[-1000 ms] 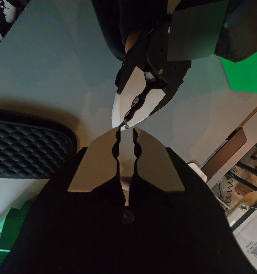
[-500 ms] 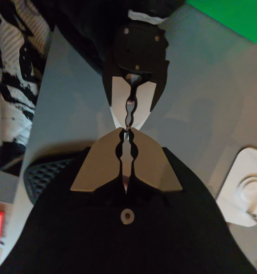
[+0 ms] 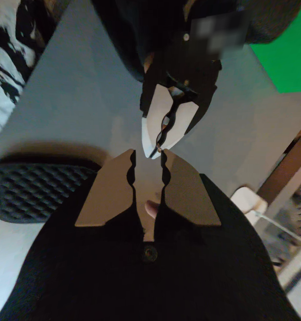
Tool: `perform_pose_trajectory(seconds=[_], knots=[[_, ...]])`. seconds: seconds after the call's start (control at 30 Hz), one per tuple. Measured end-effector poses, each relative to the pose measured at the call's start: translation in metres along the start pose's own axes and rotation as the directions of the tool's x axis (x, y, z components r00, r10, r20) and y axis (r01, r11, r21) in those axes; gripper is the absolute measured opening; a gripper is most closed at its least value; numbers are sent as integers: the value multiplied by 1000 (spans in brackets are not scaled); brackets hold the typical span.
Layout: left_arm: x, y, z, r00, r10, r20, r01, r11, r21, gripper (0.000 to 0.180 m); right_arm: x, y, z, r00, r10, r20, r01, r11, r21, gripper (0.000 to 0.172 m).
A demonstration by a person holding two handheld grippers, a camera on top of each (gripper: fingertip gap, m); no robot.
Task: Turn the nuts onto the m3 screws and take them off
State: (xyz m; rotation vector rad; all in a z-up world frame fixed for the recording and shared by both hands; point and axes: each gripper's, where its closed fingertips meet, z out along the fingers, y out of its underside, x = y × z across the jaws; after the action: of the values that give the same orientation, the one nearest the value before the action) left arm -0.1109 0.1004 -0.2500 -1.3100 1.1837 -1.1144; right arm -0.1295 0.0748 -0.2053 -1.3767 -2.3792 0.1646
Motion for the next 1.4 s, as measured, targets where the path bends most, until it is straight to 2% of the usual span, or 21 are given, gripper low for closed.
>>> perform_pose_trajectory(seconds=[0.2,0.43,0.5,0.63,0.7,0.77,0.83,0.87,0.9,0.97,1.03,1.1,1.17,1.2,1.3,1.4], knots=[[2,0,0,1000,-14,-20,14,1000,-1,0,9,6,5,984,-179,-23,177,982,-70,22],[3,1,1,999,-17,-28,17,1000,-2,1,13,2,7,988,-150,-30,149,988,-38,5],[2,-1,0,1000,-10,-16,10,1000,4,0,14,1,6,997,-65,-32,64,998,-27,5],[-3,-6,-3,999,33,39,-34,999,26,0,19,0,3,962,267,-50,-266,964,17,4],[-6,-6,-3,995,66,71,-68,998,15,0,21,3,3,880,469,-81,-469,883,18,4],[-7,-3,-2,992,96,88,-95,995,-7,0,18,6,5,763,640,-92,-642,767,17,4],[-5,-1,-1,990,112,86,-111,994,-23,0,10,3,7,680,731,-58,-731,682,13,4],[-5,-1,0,990,112,80,-110,994,-26,0,6,1,8,675,736,-46,-737,676,7,6],[-4,0,0,992,107,73,-105,994,-29,0,6,3,7,702,709,-59,-711,703,-6,14],[-3,0,1,994,93,56,-92,995,-26,0,15,8,1,811,572,-119,-578,816,-15,24],[-1,2,1,996,76,38,-75,997,-29,0,18,1,-5,922,373,-102,-374,927,9,30],[1,3,2,998,61,19,-60,998,-31,0,7,-3,-7,991,130,-18,-130,991,-1,31],[2,4,2,999,44,3,-44,998,-38,0,-1,-2,-3,998,-65,21,65,998,-27,31],[2,5,2,999,37,-3,-37,999,-38,0,-1,-1,0,994,-109,31,111,993,-51,31],[3,6,3,1000,17,-17,-17,999,-43,0,2,4,7,985,-168,45,172,980,-99,25],[4,7,3,1000,5,-29,-6,999,-49,0,3,4,11,980,-191,61,196,977,-88,13]])
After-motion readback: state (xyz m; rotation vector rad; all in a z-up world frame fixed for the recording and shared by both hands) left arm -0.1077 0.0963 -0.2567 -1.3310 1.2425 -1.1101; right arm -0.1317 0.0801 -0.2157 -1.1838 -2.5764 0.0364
